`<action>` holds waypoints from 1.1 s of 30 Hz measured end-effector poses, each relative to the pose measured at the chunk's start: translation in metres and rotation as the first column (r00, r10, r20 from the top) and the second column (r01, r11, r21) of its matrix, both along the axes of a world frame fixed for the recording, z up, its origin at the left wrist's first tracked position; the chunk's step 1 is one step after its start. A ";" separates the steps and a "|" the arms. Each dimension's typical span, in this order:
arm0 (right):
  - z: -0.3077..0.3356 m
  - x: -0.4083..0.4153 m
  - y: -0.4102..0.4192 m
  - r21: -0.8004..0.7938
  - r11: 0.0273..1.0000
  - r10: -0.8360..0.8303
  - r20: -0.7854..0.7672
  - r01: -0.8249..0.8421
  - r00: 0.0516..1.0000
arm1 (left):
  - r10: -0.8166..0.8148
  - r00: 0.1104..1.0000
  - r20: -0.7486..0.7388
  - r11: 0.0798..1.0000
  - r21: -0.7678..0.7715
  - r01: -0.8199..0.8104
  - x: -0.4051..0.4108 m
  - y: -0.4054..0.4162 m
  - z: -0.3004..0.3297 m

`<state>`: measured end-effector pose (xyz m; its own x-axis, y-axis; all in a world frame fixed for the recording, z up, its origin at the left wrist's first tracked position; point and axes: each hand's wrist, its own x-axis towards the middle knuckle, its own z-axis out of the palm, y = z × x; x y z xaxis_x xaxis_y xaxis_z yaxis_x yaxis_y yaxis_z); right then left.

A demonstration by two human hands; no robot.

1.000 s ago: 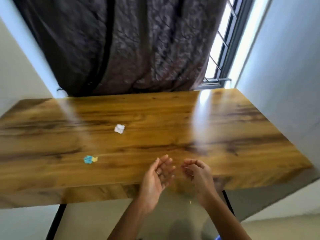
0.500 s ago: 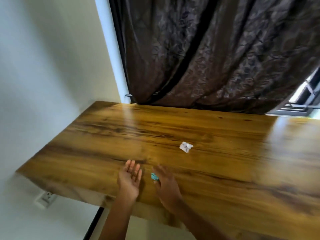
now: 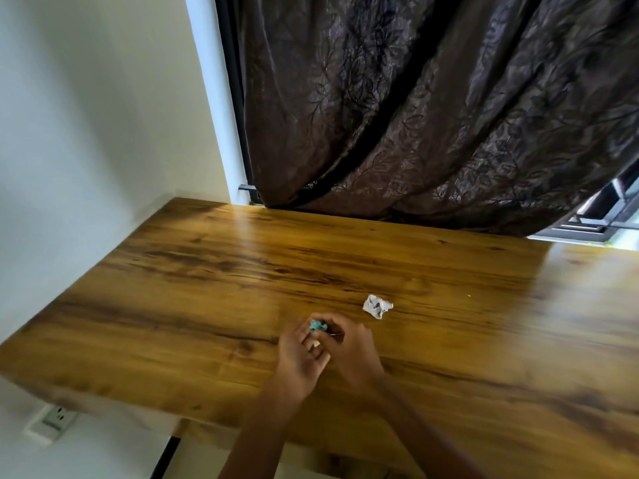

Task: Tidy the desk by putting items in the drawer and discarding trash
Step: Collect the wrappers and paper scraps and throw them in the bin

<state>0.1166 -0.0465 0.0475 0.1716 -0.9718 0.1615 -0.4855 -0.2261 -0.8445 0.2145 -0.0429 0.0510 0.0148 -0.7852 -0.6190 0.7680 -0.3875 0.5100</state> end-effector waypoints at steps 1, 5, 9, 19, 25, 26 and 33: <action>0.005 0.001 -0.002 0.006 0.999 0.049 -0.017 -0.049 0.999 | -0.020 0.999 -0.038 1.000 -0.005 0.020 -0.002 -0.003 0.002; 0.013 -0.007 -0.018 -0.079 0.997 -0.013 -0.052 0.009 0.999 | -0.035 0.989 -0.146 0.999 -0.007 0.034 -0.005 -0.016 0.001; 0.008 -0.036 -0.046 -0.170 0.964 -0.230 -0.153 0.203 0.961 | -0.007 0.968 -0.252 1.000 0.013 0.010 -0.002 -0.025 -0.009; -0.043 -0.065 -0.068 -0.054 0.954 -0.294 -0.350 0.295 0.889 | -0.058 0.976 -0.211 0.998 0.023 0.064 0.005 -0.037 -0.020; -0.008 -0.033 -0.043 -0.045 0.988 -0.151 -0.392 0.145 0.908 | -0.162 0.964 -0.212 0.987 -0.019 0.161 -0.015 -0.043 -0.021; -0.006 -0.031 -0.038 -0.018 0.996 -0.090 -0.452 0.092 0.887 | -0.187 0.958 -0.217 0.982 -0.042 0.182 -0.019 -0.043 -0.020; -0.010 -0.074 -0.046 0.026 0.959 -0.264 -0.271 0.281 0.926 | -0.197 0.925 -0.326 0.979 -0.023 0.200 -0.029 -0.051 -0.027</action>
<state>0.0422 -0.0926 0.0370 -0.0738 -0.9937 0.0842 -0.7266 -0.0043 -0.6871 0.1855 -0.0934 0.0242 -0.3439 -0.7448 -0.5718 0.7975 -0.5532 0.2409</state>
